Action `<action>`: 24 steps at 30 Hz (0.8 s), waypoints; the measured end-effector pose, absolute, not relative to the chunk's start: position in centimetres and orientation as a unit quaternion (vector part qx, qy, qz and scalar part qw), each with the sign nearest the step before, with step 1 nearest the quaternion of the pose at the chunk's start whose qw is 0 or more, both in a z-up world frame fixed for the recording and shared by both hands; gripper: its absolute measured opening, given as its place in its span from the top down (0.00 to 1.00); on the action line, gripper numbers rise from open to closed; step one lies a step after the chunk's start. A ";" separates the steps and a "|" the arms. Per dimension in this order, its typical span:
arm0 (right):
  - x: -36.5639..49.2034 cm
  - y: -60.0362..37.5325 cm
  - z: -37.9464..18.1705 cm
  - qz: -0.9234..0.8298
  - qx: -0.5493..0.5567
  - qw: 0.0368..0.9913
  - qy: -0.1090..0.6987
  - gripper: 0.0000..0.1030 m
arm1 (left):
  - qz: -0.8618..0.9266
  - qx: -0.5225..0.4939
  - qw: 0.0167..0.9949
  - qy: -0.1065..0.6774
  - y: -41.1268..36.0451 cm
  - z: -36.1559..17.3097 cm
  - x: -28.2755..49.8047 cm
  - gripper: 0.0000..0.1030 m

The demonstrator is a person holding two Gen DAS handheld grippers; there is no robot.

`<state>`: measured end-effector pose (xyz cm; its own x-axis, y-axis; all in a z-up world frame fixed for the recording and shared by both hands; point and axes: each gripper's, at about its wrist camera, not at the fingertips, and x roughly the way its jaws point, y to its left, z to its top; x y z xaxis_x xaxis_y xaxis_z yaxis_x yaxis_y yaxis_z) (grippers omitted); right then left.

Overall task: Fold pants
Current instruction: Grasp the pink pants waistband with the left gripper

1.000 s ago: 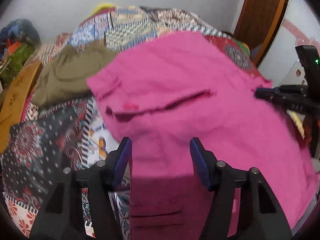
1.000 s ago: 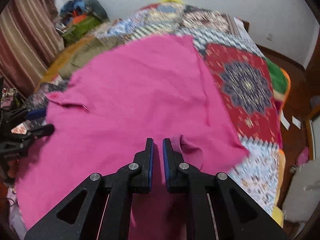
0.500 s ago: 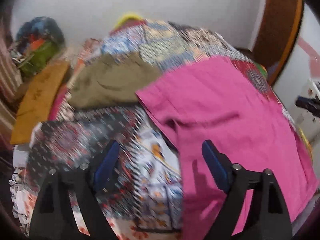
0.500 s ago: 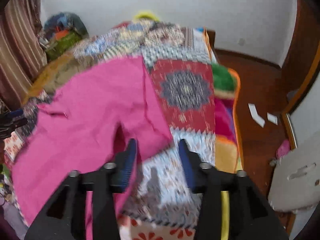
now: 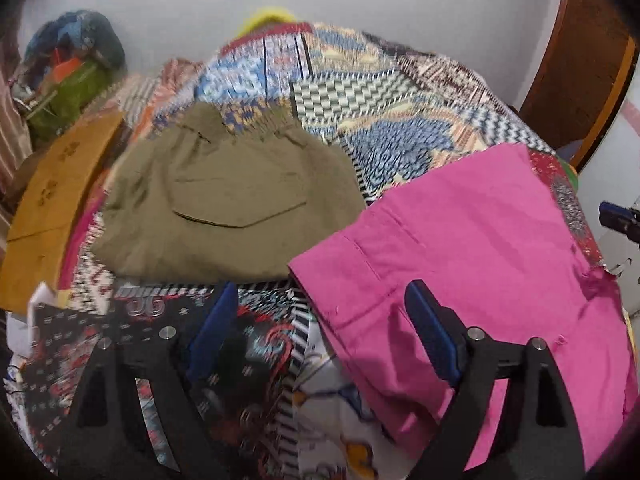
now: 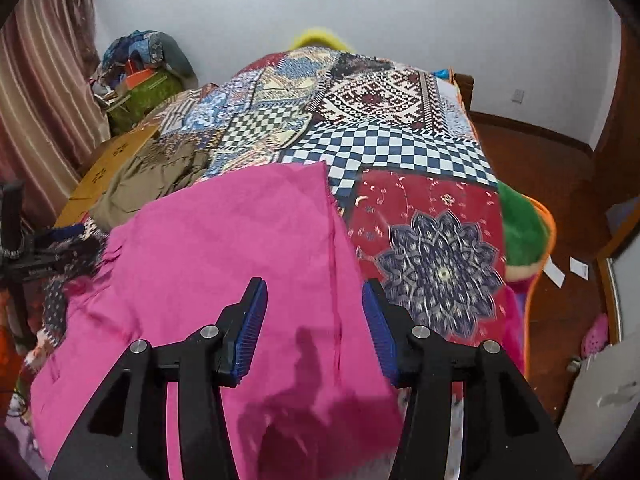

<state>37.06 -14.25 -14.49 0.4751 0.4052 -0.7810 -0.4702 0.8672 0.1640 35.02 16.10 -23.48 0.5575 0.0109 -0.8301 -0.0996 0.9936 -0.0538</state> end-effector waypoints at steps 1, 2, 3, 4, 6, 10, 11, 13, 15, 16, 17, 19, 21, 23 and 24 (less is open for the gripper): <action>37.8 -14.0 -14.7 0.256 -0.037 0.857 0.446 0.55 | 0.036 -0.049 0.879 0.474 16.2 -24.0 35.5 0.16; 38.6 -13.7 -15.0 0.258 -0.037 0.855 0.448 0.55 | 0.037 -0.053 0.876 0.477 16.5 -24.6 36.0 0.16; 39.2 -13.5 -15.1 0.260 -0.037 0.854 0.449 0.55 | 0.034 -0.057 0.875 0.480 16.6 -25.1 36.4 0.16; 40.0 -13.1 -15.3 0.263 -0.034 0.852 0.451 0.55 | 0.032 -0.061 0.873 0.483 16.7 -25.6 36.8 0.16; 41.2 -12.6 -15.6 0.270 -0.030 0.850 0.452 0.55 | 0.025 -0.064 0.871 0.486 16.9 -26.2 37.4 0.16; 43.5 -11.1 -16.4 0.289 -0.035 0.842 0.454 0.51 | 0.008 -0.067 0.870 0.489 16.6 -27.0 38.1 0.16; 43.8 -10.7 -16.6 0.290 -0.039 0.842 0.454 0.44 | 0.005 -0.067 0.869 0.490 16.5 -27.1 38.2 0.16; 44.5 -10.1 -16.9 0.293 -0.049 0.843 0.448 0.41 | 0.000 -0.071 0.869 0.490 16.5 -27.3 38.3 0.18; 45.1 -9.4 -17.4 0.304 -0.056 0.836 0.453 0.41 | -0.005 -0.075 0.869 0.489 16.4 -27.3 38.2 0.22; 45.5 -9.2 -17.7 0.308 -0.055 0.834 0.455 0.41 | -0.008 -0.077 0.869 0.488 16.4 -27.3 38.1 0.23; 45.8 -9.1 -17.8 0.311 -0.052 0.833 0.455 0.41 | -0.010 -0.080 0.869 0.487 16.4 -27.3 38.1 0.25; 46.1 -8.8 -18.0 0.314 -0.048 0.834 0.451 0.41 | -0.012 -0.084 0.869 0.487 16.3 -27.3 38.0 0.28; 46.3 -8.7 -18.0 0.314 -0.043 0.837 0.445 0.42 | -0.018 -0.091 0.868 0.488 16.3 -27.2 37.9 0.38; 46.5 -8.6 -18.0 0.322 -0.033 0.836 0.442 0.58 | -0.020 -0.093 0.869 0.486 16.0 -27.0 37.6 0.41; 46.5 -8.5 -18.0 0.327 -0.032 0.835 0.442 0.62 | -0.020 -0.089 0.871 0.483 15.9 -26.9 37.5 0.44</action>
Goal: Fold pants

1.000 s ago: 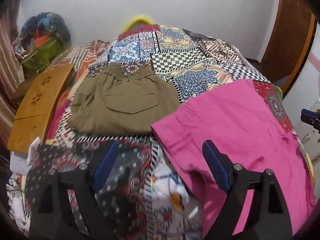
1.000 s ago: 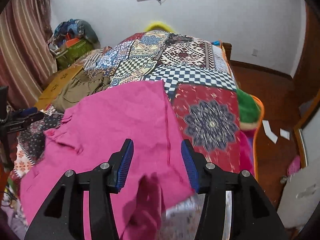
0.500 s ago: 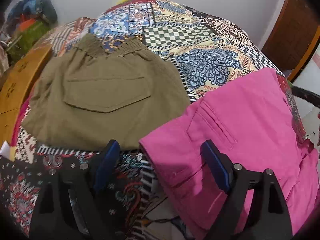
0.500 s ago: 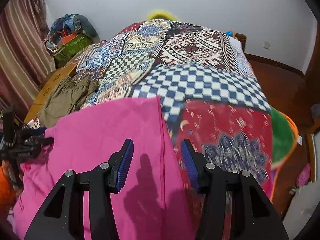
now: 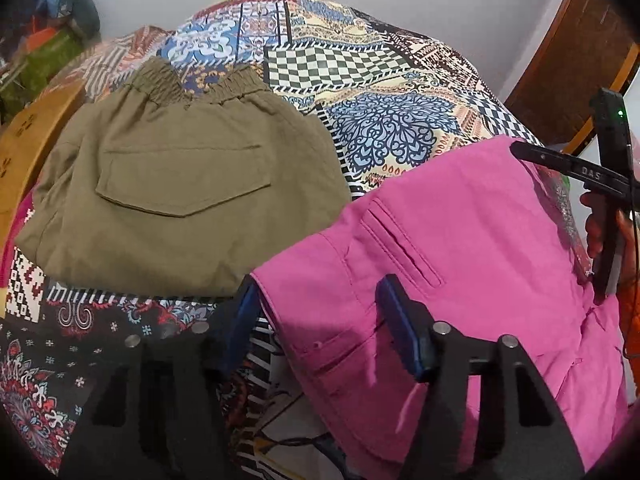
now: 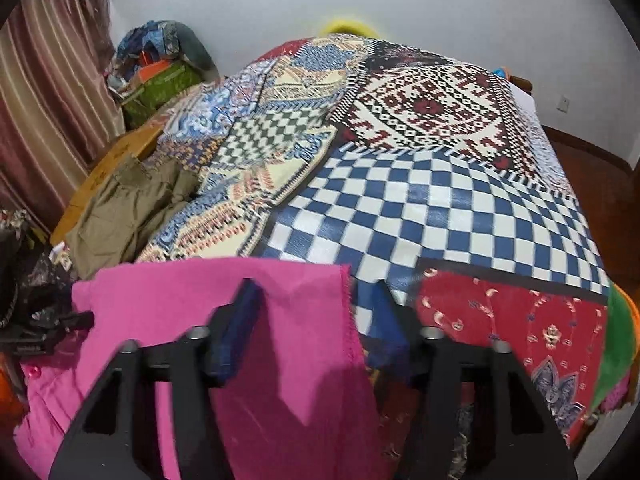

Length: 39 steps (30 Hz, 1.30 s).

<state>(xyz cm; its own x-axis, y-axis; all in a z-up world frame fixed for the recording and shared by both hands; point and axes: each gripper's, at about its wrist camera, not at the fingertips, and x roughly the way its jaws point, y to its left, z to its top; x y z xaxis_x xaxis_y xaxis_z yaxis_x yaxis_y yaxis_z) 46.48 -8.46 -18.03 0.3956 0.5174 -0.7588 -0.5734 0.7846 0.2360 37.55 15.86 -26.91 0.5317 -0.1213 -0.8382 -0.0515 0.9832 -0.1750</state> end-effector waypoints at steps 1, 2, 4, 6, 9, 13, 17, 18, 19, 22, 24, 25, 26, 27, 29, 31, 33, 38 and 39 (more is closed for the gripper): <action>46.4 -8.2 -18.0 0.326 -0.040 0.836 0.439 0.65 | -0.020 -0.086 0.872 0.482 15.7 -26.9 37.5 0.45; 46.3 -8.0 -17.9 0.325 -0.047 0.838 0.435 0.69 | -0.020 -0.085 0.872 0.482 15.7 -26.8 37.5 0.46; 46.0 -7.6 -17.9 0.329 -0.059 0.839 0.429 0.79 | -0.016 -0.084 0.875 0.476 15.6 -26.6 37.3 0.51; 45.8 -7.6 -17.9 0.333 -0.061 0.839 0.425 0.84 | -0.006 -0.081 0.880 0.468 15.8 -26.1 37.1 0.60; 45.6 -7.5 -17.9 0.339 -0.060 0.836 0.427 0.89 | -0.015 -0.098 0.878 0.468 16.3 -26.0 37.3 0.64; 45.6 -7.4 -17.9 0.341 -0.060 0.837 0.424 0.91 | -0.031 -0.124 0.870 0.477 16.8 -26.5 37.8 0.76; 45.1 -7.3 -17.8 0.343 -0.068 0.841 0.413 0.92 | -0.027 -0.110 0.876 0.470 16.0 -26.1 37.9 0.81; 45.0 -7.3 -17.7 0.345 -0.069 0.841 0.411 0.93 | -0.024 -0.102 0.877 0.469 15.8 -26.0 37.9 0.82; 44.9 -7.2 -17.6 0.346 -0.070 0.841 0.410 0.93 | -0.023 -0.096 0.878 0.468 15.6 -25.8 37.9 0.82; 44.6 -7.3 -17.2 0.345 -0.070 0.845 0.402 0.94 | -0.018 -0.080 0.885 0.458 15.2 -24.8 37.8 0.83; 44.4 -7.4 -16.4 0.345 -0.067 0.850 0.393 0.94 | -0.018 -0.077 0.890 0.450 15.1 -23.9 37.7 0.83; 44.3 -7.6 -15.9 0.346 -0.063 0.851 0.390 0.95 | -0.017 -0.074 0.892 0.445 15.1 -23.4 37.8 0.83; 44.3 -7.7 -15.5 0.345 -0.059 0.853 0.387 0.95 | -0.016 -0.071 0.895 0.440 15.1 -22.8 37.7 0.84; 44.3 -7.9 -15.1 0.345 -0.054 0.854 0.385 0.95 | -0.016 -0.069 0.898 0.434 15.0 -22.1 37.8 0.84; 44.3 -8.4 -13.8 0.342 -0.044 0.860 0.375 0.95 | -0.015 -0.064 0.903 0.423 14.9 -20.8 38.0 0.84; 44.2 -8.8 -12.7 0.343 -0.034 0.864 0.368 0.95 | -0.015 -0.056 0.910 0.410 14.7 -19.3 38.2 0.84; 44.0 -9.1 -11.4 0.339 -0.029 0.870 0.357 0.95 | -0.012 -0.051 0.916 0.397 14.6 -17.9 38.3 0.84; 43.1 -10.0 -8.4 0.335 -0.019 0.883 0.327 0.95 | -0.007 -0.033 0.931 0.364 14.1 -14.4 38.9 0.84; 42.9 -10.2 -7.9 0.335 -0.014 0.885 0.323 0.95 | -0.006 -0.031 0.932 0.360 14.0 -14.0 38.9 0.84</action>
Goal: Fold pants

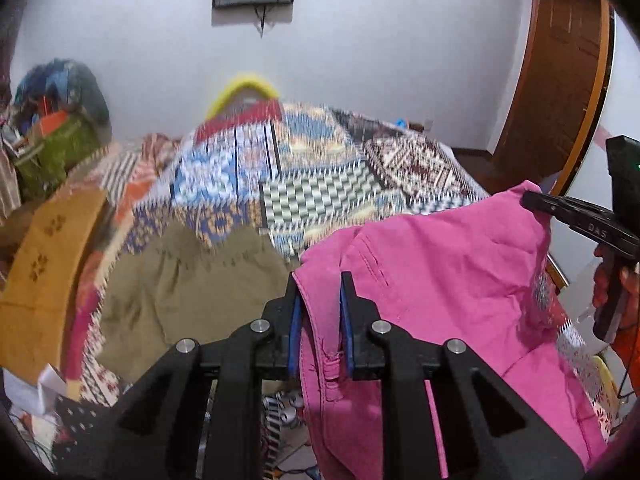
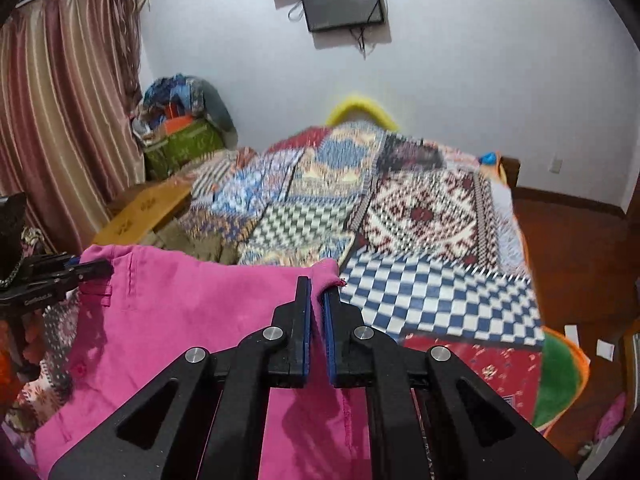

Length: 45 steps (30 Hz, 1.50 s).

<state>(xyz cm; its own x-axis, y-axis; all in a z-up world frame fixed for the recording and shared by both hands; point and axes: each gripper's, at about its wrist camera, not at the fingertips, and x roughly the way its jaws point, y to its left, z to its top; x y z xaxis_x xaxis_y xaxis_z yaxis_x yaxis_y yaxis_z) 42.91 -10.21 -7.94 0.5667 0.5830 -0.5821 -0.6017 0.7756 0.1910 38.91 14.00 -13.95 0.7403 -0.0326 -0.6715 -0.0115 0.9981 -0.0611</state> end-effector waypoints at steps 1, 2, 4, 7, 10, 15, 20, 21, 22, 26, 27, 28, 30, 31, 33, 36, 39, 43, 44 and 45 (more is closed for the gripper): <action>42.6 -10.5 -7.4 0.336 -0.008 0.886 0.320 0.95 | -0.005 -0.031 0.933 0.357 14.0 -13.6 38.8 0.84; 42.3 -10.7 -6.9 0.336 -0.004 0.887 0.316 0.95 | -0.007 -0.034 0.935 0.354 14.0 -13.1 38.7 0.84; 41.4 -11.2 -6.2 0.337 -0.002 0.890 0.307 0.95 | -0.014 -0.042 0.937 0.347 14.0 -12.4 38.1 0.84; 40.1 -11.8 -5.2 0.342 0.005 0.890 0.301 0.95 | -0.020 -0.042 0.940 0.338 13.7 -11.4 36.9 0.84; 38.7 -12.4 -4.4 0.346 0.012 0.890 0.296 0.95 | -0.025 -0.034 0.942 0.334 13.1 -10.7 35.3 0.84; 35.7 -13.2 -3.4 0.353 0.021 0.890 0.288 0.95 | -0.037 -0.028 0.944 0.326 12.4 -9.7 32.3 0.83; 32.9 -14.0 -3.3 0.356 0.026 0.887 0.293 0.95 | -0.042 -0.025 0.943 0.329 11.7 -9.2 29.9 0.83; 32.4 -14.3 -3.3 0.355 0.026 0.887 0.294 0.95 | -0.044 -0.023 0.943 0.330 11.5 -9.1 29.2 0.83; 31.6 -14.5 -3.3 0.354 0.027 0.887 0.295 0.95 | -0.046 -0.023 0.942 0.331 11.3 -9.0 28.9 0.83; 29.5 -15.3 -3.4 0.353 0.035 0.886 0.298 0.95 | -0.060 -0.014 0.942 0.328 10.3 -9.1 26.1 0.83; 28.9 -15.6 -3.5 0.352 0.038 0.886 0.299 0.95 | -0.061 -0.010 0.942 0.330 10.0 -9.2 25.6 0.83; 28.5 -15.8 -3.6 0.352 0.039 0.886 0.300 0.95 | -0.061 -0.008 0.941 0.331 9.9 -9.4 25.1 0.83; 27.4 -16.5 -3.8 0.349 0.045 0.886 0.302 0.95 | -0.063 -0.002 0.939 0.339 9.5 -10.1 24.0 0.83; 26.9 -16.9 -4.0 0.347 0.047 0.886 0.305 0.95 | -0.063 0.001 0.938 0.342 9.4 -10.3 23.7 0.83; 26.0 -17.5 -4.2 0.344 0.054 0.885 0.307 0.95 | -0.063 0.001 0.936 0.348 9.3 -11.0 22.7 0.83; 24.5 -18.5 -4.9 0.342 0.064 0.882 0.318 0.95 | -0.067 0.001 0.932 0.357 9.2 -11.9 21.3 0.83; 23.1 -19.0 -5.9 0.342 0.066 0.877 0.332 0.95 | -0.069 0.011 0.930 0.362 8.8 -12.8 19.9 0.83; 21.1 -19.1 -7.4 0.345 0.060 0.868 0.351 0.95 | -0.066 0.024 0.926 0.370 8.4 -14.2 17.8 0.83; 20.6 -19.1 -7.7 0.347 0.060 0.866 0.356 0.95 | -0.064 0.026 0.925 0.375 8.4 -14.7 17.3 0.83; 20.2 -19.0 -8.2 0.348 0.059 0.863 0.362 0.95 | -0.062 0.029 0.923 0.378 8.4 -15.1 17.0 0.83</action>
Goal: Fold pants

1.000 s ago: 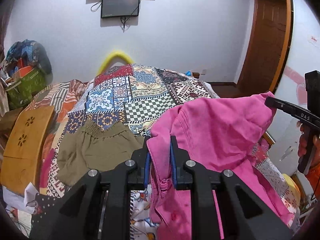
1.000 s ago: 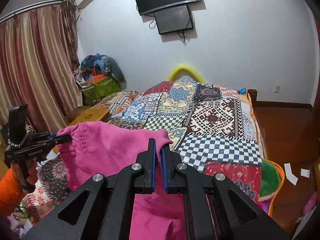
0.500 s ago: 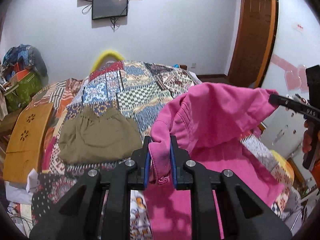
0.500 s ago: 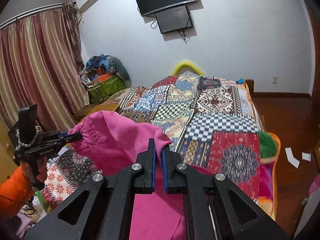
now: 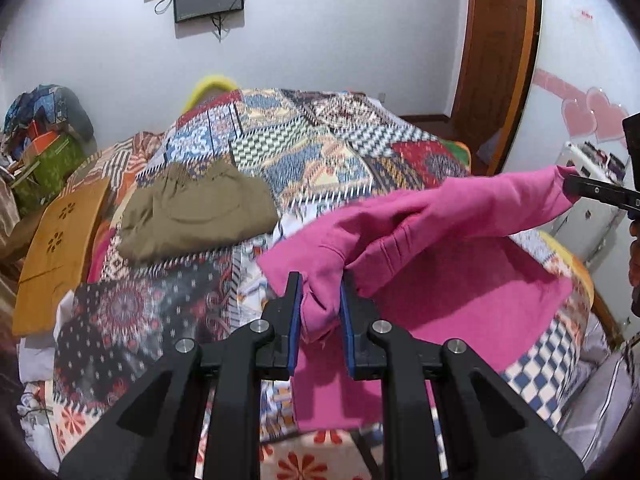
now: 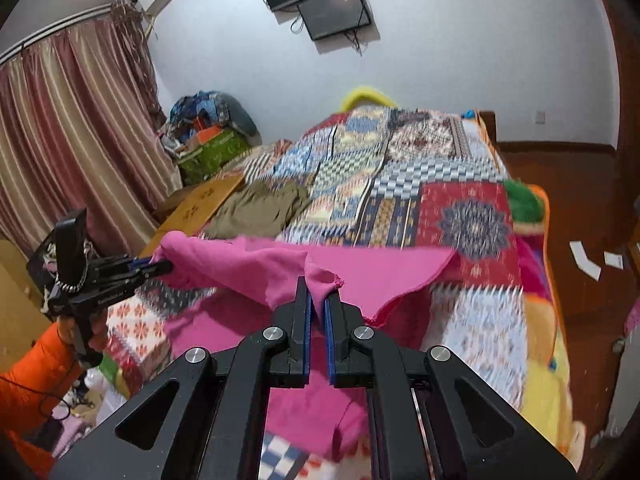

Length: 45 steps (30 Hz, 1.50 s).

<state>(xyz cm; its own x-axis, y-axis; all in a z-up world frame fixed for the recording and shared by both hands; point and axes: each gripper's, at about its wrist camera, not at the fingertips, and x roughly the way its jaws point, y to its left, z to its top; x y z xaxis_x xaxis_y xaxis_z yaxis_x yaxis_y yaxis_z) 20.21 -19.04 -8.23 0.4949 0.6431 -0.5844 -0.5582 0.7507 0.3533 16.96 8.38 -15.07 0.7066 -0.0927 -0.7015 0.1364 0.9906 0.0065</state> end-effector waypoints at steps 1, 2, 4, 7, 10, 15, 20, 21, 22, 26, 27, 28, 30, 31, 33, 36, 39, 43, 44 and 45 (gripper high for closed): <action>19.8 -19.2 -8.6 0.349 0.057 0.861 0.366 0.95 | -0.061 0.030 0.922 0.381 8.4 -15.4 16.7 0.83; 19.5 -19.2 -8.9 0.349 0.057 0.860 0.369 0.95 | -0.061 0.030 0.920 0.386 8.5 -15.9 16.4 0.83; 18.8 -19.4 -9.7 0.352 0.062 0.854 0.378 0.95 | -0.058 0.030 0.918 0.391 8.6 -16.5 15.9 0.83; 17.9 -19.5 -10.3 0.353 0.061 0.852 0.381 0.95 | -0.058 0.020 0.919 0.390 8.8 -17.0 14.7 0.83; 17.4 -19.5 -10.6 0.356 0.061 0.848 0.387 0.95 | -0.057 0.013 0.918 0.393 8.9 -17.6 13.9 0.83; 16.8 -19.0 -11.7 0.354 0.043 0.844 0.400 0.95 | -0.052 0.003 0.913 0.404 9.4 -18.8 13.1 0.83; 16.3 -18.9 -12.9 0.348 0.037 0.842 0.411 0.95 | -0.051 0.004 0.910 0.412 9.4 -19.6 12.6 0.83; 16.4 -19.0 -13.0 0.348 0.039 0.841 0.412 0.95 | -0.051 0.004 0.910 0.412 9.4 -19.7 12.5 0.83; 16.4 -19.0 -13.1 0.346 0.040 0.841 0.413 0.95 | -0.052 0.004 0.909 0.413 9.4 -19.9 12.4 0.83; 16.3 -18.9 -13.5 0.344 0.034 0.839 0.420 0.95 | -0.051 0.007 0.908 0.416 9.2 -20.3 12.2 0.83; 16.3 -18.8 -13.6 0.345 0.029 0.837 0.423 0.95 | -0.051 0.005 0.907 0.417 9.2 -20.5 12.2 0.83; 16.3 -18.7 -13.7 0.345 0.027 0.836 0.426 0.95 | -0.051 0.003 0.907 0.418 9.3 -20.6 12.2 0.83; 16.3 -18.6 -13.9 0.348 0.023 0.832 0.432 0.94 | -0.051 -0.002 0.906 0.420 9.4 -20.7 12.1 0.83; 16.3 -18.6 -13.9 0.349 0.022 0.830 0.435 0.94 | -0.050 -0.004 0.905 0.422 9.5 -20.8 12.0 0.83; 16.4 -18.6 -14.0 0.350 0.021 0.825 0.444 0.94 | -0.048 -0.004 0.904 0.425 9.6 -20.9 11.9 0.82; 16.4 -18.9 -13.9 0.336 0.018 0.821 0.461 0.81 | -0.042 -0.002 0.900 0.434 10.0 -20.6 11.4 0.79; 16.1 -20.0 -12.9 0.324 0.023 0.825 0.462 0.63 | -0.038 -0.002 0.899 0.437 10.8 -19.8 10.7 0.78; 16.0 -21.4 -10.5 0.322 0.037 0.837 0.441 0.62 | -0.025 0.000 0.907 0.420 11.8 -17.4 9.8 0.76; 16.0 -21.5 -9.7 0.322 0.041 0.842 0.430 0.62 | -0.021 -0.002 0.910 0.414 12.1 -16.8 9.7 0.75; 16.1 -21.4 -8.9 0.325 0.045 0.846 0.420 0.62 | -0.019 -0.006 0.912 0.409 12.2 -16.2 9.7 0.74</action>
